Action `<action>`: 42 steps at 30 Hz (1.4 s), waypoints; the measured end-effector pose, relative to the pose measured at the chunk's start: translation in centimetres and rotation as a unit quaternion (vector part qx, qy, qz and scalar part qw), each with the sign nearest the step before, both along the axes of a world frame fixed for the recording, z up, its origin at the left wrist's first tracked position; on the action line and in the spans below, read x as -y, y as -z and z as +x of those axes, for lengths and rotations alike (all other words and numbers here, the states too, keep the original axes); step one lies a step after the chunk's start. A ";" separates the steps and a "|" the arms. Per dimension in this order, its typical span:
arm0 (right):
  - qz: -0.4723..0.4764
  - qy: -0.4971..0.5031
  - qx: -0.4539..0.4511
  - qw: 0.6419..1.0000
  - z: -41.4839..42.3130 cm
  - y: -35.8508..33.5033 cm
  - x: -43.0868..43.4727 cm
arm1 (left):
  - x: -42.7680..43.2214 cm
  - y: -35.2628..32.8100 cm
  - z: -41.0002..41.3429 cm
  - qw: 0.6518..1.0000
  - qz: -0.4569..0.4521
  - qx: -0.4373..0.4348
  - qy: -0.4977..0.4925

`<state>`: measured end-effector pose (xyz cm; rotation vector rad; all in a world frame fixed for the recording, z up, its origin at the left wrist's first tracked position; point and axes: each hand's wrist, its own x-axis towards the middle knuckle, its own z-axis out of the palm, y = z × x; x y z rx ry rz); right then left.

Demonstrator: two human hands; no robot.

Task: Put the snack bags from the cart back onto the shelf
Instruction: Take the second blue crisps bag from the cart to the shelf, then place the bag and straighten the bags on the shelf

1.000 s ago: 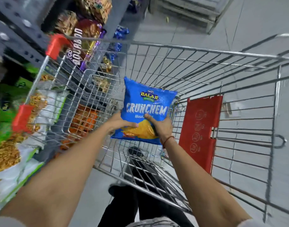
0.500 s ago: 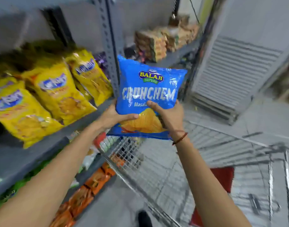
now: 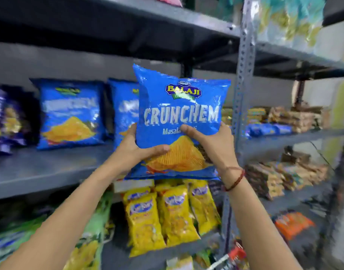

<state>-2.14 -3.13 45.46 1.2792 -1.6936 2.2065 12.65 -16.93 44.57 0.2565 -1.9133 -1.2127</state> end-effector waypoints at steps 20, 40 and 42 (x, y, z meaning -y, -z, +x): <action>0.050 -0.147 -0.044 0.987 11.1 -3.7 22.1 | 14.9 -2.1 14.1 0.976 0.031 -0.040 -0.214; 0.041 0.038 -0.070 0.996 14.2 -2.9 26.0 | 15.4 -1.0 17.7 0.913 -0.093 0.063 -0.392; -0.030 0.118 -0.132 0.984 16.0 -3.2 25.2 | 13.8 -0.5 20.2 0.892 -0.170 0.049 -0.417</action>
